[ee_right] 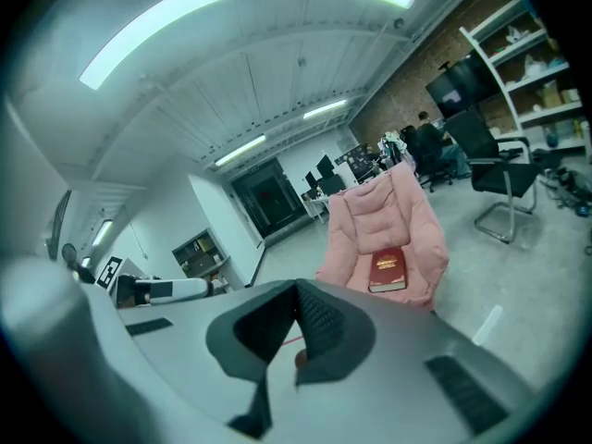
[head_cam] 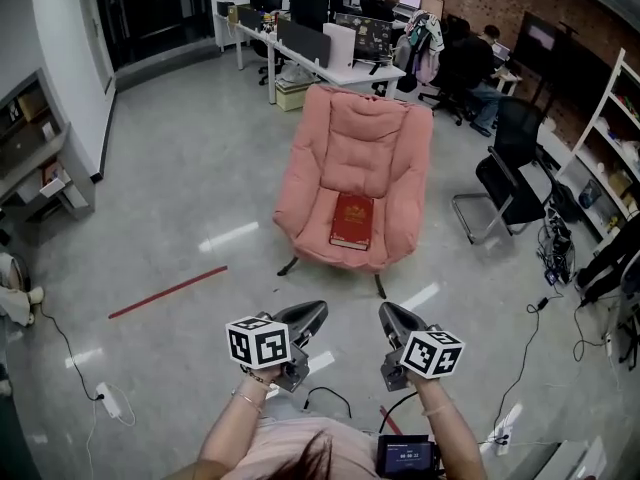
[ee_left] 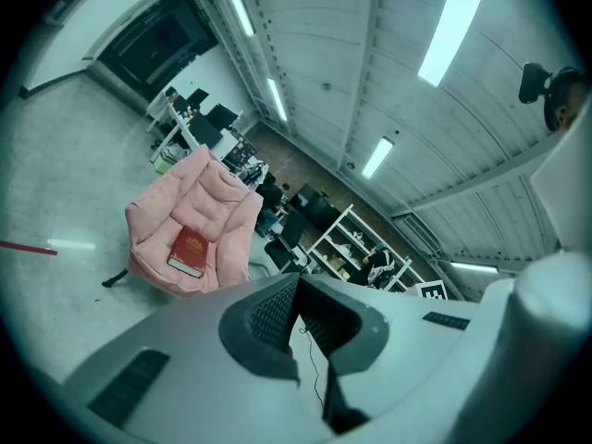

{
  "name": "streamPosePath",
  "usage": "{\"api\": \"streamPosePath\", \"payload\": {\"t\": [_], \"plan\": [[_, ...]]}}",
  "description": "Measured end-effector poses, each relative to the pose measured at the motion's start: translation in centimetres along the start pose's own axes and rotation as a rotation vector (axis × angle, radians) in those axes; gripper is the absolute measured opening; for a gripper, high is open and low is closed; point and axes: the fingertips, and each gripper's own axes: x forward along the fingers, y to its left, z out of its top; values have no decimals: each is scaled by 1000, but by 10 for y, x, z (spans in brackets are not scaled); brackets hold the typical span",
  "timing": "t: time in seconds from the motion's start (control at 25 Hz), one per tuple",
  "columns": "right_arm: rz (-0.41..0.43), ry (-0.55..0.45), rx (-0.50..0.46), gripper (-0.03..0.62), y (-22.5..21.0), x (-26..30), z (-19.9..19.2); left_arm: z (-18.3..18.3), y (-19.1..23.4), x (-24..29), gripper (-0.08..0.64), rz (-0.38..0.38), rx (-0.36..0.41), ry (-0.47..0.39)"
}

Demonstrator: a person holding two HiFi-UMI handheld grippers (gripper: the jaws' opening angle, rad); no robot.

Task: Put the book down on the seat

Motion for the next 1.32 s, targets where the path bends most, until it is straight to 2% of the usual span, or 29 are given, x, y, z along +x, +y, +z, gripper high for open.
{"api": "streamPosePath", "payload": {"t": [0.28, 0.56, 0.84, 1.04, 1.32], "plan": [[3, 15, -87, 15, 2, -32, -17, -28, -27, -10, -2, 28, 12, -12], [-9, 8, -77, 15, -8, -70, -31, -49, -52, -27, -2, 62, 37, -40], [-31, 26, -83, 15, -10, -100, -45, -79, -61, -33, -2, 141, -34, -24], [-44, 21, -108, 15, -6, -117, -52, -92, -75, -36, -2, 135, -50, -12], [-51, -1, -142, 15, -2, -135, -49, -98, -103, -35, -2, 65, 10, 3]]}}
